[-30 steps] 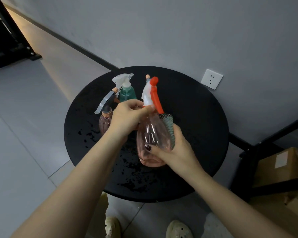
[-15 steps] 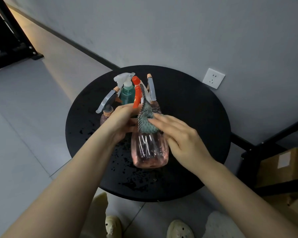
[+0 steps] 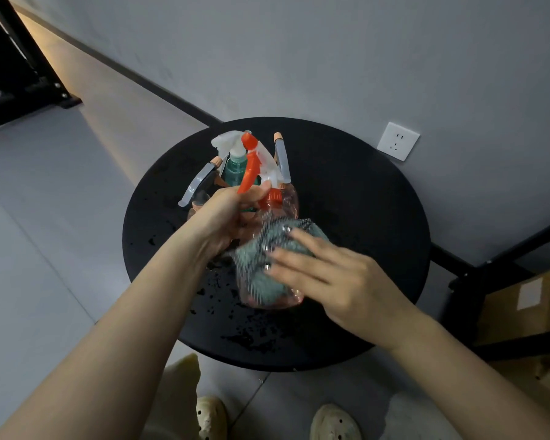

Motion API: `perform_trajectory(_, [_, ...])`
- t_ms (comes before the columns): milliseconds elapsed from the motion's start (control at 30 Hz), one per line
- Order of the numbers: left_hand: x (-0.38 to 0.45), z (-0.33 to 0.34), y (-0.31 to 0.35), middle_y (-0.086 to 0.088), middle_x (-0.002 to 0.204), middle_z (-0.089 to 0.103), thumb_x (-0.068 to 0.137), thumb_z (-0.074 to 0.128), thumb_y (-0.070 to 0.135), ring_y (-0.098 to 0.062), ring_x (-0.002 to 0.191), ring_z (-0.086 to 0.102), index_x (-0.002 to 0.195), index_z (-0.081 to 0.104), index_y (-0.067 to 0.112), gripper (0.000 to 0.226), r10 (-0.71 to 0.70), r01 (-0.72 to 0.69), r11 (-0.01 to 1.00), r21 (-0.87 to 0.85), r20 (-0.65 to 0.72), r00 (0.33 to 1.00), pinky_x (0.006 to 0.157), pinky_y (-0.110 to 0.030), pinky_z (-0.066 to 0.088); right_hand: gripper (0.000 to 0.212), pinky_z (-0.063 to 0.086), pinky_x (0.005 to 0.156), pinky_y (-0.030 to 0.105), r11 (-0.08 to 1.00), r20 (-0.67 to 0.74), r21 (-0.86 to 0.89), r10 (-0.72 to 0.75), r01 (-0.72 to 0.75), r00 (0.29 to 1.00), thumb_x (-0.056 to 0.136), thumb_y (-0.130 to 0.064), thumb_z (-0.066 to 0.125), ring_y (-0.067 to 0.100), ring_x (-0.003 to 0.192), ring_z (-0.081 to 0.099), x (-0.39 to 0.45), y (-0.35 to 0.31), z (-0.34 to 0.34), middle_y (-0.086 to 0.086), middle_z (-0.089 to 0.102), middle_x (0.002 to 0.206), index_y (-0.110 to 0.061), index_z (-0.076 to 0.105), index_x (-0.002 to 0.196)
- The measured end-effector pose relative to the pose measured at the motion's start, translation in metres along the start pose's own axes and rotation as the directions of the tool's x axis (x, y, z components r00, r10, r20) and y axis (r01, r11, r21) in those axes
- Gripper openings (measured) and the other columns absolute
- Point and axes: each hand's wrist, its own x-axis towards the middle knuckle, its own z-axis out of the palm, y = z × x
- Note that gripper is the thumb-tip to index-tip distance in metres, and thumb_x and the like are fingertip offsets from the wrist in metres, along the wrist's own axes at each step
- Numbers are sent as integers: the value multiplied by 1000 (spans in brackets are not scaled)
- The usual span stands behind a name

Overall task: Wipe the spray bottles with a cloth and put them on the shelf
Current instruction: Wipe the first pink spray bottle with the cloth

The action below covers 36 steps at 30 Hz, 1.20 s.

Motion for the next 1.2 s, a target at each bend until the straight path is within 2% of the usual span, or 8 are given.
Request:
perform_trajectory(167, [-1, 2, -4, -9, 85, 69, 80, 60, 28, -22, 75, 67, 95, 63, 4, 29, -8, 14, 998, -59, 92, 996, 71, -34, 56, 65, 52, 90, 49, 953, 32, 127, 273, -275, 961, 75, 15, 66, 29, 134, 39, 20, 1, 5, 5, 52, 137, -11, 51, 133])
perform_trajectory(300, [-1, 3, -4, -8, 80, 67, 79, 61, 26, -21, 71, 64, 88, 64, 5, 23, -6, 11, 998, -63, 91, 996, 73, -32, 53, 46, 37, 108, 40, 985, 29, 74, 157, -159, 987, 86, 9, 56, 28, 133, 39, 12, -2, 5, 11, 54, 134, -4, 53, 130])
perform_trajectory(400, [-2, 2, -4, 3, 54, 59, 83, 59, 27, -11, 49, 54, 59, 61, 17, 26, 2, 0, 1000, -28, 56, 998, 53, -20, 45, 32, 37, 108, 38, 999, 49, 34, -2, 0, 999, 96, -3, 46, 26, 130, 44, -2, -6, 2, 11, 57, 131, -4, 57, 126])
perform_trajectory(600, [1, 5, -2, 2, 52, 63, 91, 53, 24, -9, 45, 60, 76, 60, 10, 22, -7, 8, 995, -104, 6, 1000, 44, -16, 47, 25, 42, 104, 39, 986, 1, 14, -163, 163, 987, 98, -9, 50, 22, 125, 50, -12, -10, 3, 5, 62, 125, -9, 64, 119])
perform_trajectory(733, [0, 6, -4, 1, 56, 63, 86, 56, 25, -14, 53, 58, 55, 67, 15, 34, -13, 21, 995, -101, 74, 997, 60, -25, 51, 40, 39, 106, 40, 994, -14, 96, 53, -52, 998, 92, 7, 42, 24, 128, 47, 5, -3, 4, 8, 57, 131, -8, 56, 127])
perform_trajectory(900, [-5, 7, -4, -11, 90, 71, 81, 59, 28, -26, 87, 67, 91, 65, 8, 23, 20, -11, 993, -114, 77, 997, 85, -39, 53, 46, 36, 109, 39, 873, 67, 318, 367, -369, 928, 92, -9, 38, 22, 136, 36, 21, 5, 3, -1, 47, 141, -18, 48, 136])
perform_trajectory(1067, [-6, 4, -4, -9, 84, 69, 87, 56, 23, -24, 81, 65, 88, 63, 9, 17, 33, -27, 995, -99, 53, 998, 90, -42, 50, 59, 44, 102, 40, 920, 49, 308, 240, -243, 970, 84, 17, 51, 26, 138, 33, 1, 0, 6, -1, 43, 141, -10, 46, 135])
perform_trajectory(1200, [-2, -2, -1, 1, 64, 67, 85, 57, 23, -13, 54, 64, 84, 58, 12, 11, 78, -79, 986, -145, -12, 997, 54, -26, 54, 41, 55, 84, 41, 993, 32, 115, -18, 14, 999, 92, 8, 50, 31, 134, 39, -14, -9, 1, 4, 55, 133, -9, 51, 129])
